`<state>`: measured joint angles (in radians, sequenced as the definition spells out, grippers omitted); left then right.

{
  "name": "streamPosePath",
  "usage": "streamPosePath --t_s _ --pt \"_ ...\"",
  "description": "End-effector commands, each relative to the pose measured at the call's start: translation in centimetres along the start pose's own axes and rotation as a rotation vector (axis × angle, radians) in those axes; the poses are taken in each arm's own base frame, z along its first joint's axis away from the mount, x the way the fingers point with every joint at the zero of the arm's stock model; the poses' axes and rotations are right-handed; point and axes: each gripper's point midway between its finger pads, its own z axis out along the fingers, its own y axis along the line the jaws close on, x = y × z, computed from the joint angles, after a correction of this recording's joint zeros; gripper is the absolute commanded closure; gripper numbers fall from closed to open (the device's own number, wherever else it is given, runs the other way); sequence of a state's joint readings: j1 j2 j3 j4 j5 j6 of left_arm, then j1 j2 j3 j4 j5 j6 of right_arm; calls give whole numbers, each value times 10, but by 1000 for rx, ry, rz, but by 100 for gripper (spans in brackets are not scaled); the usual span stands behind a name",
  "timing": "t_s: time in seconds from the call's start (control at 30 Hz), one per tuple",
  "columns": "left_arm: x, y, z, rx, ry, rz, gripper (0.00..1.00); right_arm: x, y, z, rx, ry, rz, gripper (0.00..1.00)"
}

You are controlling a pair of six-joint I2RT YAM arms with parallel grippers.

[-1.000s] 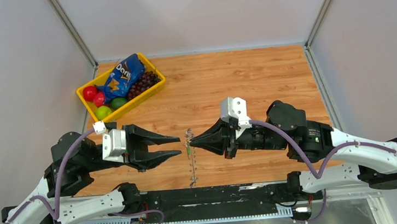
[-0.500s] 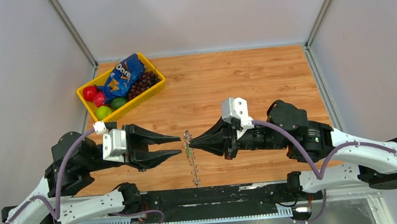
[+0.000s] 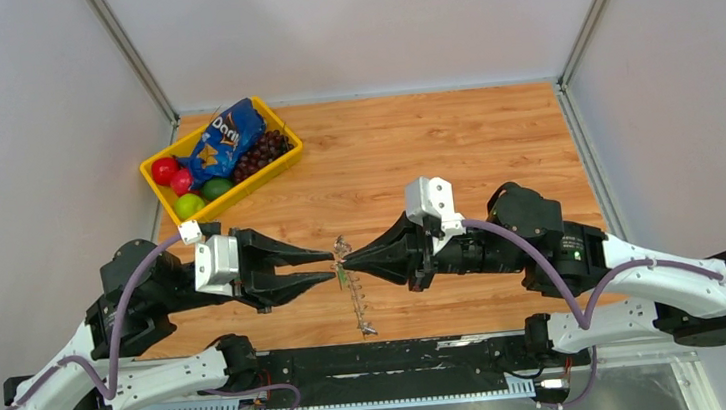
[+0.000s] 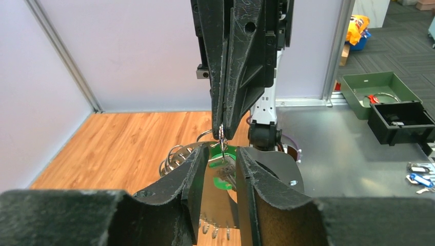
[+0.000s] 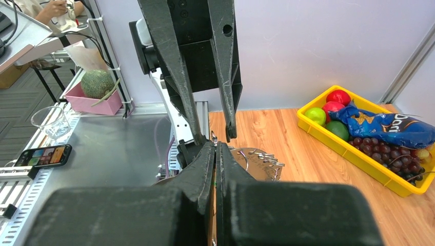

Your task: Put the keys on the keyring

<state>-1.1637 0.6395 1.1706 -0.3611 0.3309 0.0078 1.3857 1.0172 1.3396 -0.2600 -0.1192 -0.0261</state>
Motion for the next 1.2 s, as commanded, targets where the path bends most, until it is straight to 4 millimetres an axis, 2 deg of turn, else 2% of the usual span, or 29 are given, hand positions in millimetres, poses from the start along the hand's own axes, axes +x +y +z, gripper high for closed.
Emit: streamPosePath --t_s 0.0,0.07,0.23,0.3,0.63,0.7,0.8,0.87,0.97,1.17 --pt "-5 2 5 3 -20 25 65 -37 6 1 -26 -116 -3 100" --pt "-5 3 6 -2 -20 25 72 -36 6 1 -28 -115 -3 100" --pt "-3 4 8 -3 -8 23 98 -38 7 0 -32 -126 -4 100" --pt "-3 4 8 -2 -7 22 100 -41 7 -2 -30 -142 -7 100" --pt "-1 4 3 -12 -11 18 98 -48 6 -5 -17 -179 -28 100" --pt "-1 4 3 -13 -13 19 96 -48 6 -5 -18 -180 -30 100" --pt "-2 4 2 -17 -17 18 84 -48 7 -4 -19 -180 -32 100" --pt "-3 4 2 -16 -19 18 79 -48 8 -4 -21 -180 -32 100" --pt "-3 4 2 -16 -20 20 75 -49 8 -4 -22 -182 -33 100" --pt "-2 4 2 -13 -19 21 75 -50 9 -4 -24 -184 -35 100"
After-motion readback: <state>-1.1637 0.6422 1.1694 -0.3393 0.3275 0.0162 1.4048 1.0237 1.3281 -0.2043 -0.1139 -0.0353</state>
